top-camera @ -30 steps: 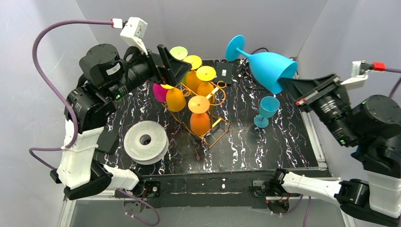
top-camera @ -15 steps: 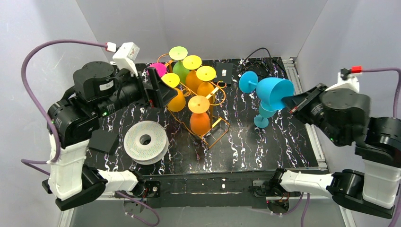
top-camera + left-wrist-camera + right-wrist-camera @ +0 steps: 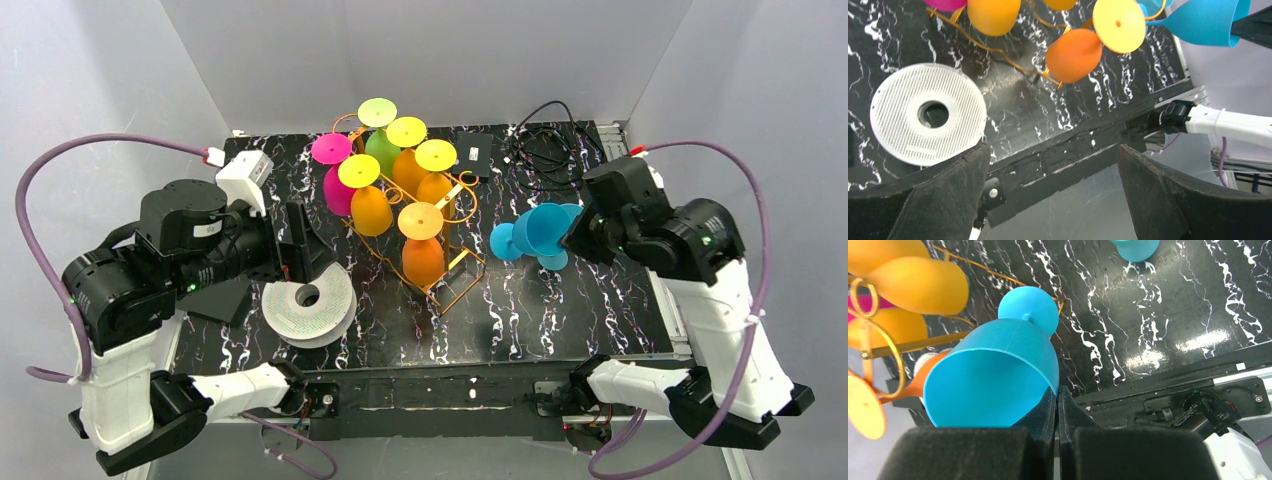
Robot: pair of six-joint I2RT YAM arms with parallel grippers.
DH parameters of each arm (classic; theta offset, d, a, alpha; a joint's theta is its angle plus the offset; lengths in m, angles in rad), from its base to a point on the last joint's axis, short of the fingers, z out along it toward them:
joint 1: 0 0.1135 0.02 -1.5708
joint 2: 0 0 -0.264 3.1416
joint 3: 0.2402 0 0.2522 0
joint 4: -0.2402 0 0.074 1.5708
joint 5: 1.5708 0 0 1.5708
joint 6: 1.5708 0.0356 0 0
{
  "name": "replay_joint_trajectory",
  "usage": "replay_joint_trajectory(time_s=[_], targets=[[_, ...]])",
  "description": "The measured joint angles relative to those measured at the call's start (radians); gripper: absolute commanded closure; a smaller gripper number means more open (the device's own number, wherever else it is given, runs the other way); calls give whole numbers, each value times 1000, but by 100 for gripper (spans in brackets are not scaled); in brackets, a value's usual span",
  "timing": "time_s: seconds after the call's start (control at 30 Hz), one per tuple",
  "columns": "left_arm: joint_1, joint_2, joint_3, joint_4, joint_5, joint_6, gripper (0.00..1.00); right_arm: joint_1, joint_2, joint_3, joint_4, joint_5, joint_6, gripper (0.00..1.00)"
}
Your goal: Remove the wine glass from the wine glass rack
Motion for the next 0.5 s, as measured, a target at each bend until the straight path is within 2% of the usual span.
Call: replay_joint_trajectory(time_s=[0.23, 0.5], targets=[[0, -21, -78, -50, -18, -18, 2, -49, 16, -150, 76, -69, -49, 99], [0, -115, -286, -43, -48, -69, 2, -97, 32, -307, 171, -85, -105, 99]])
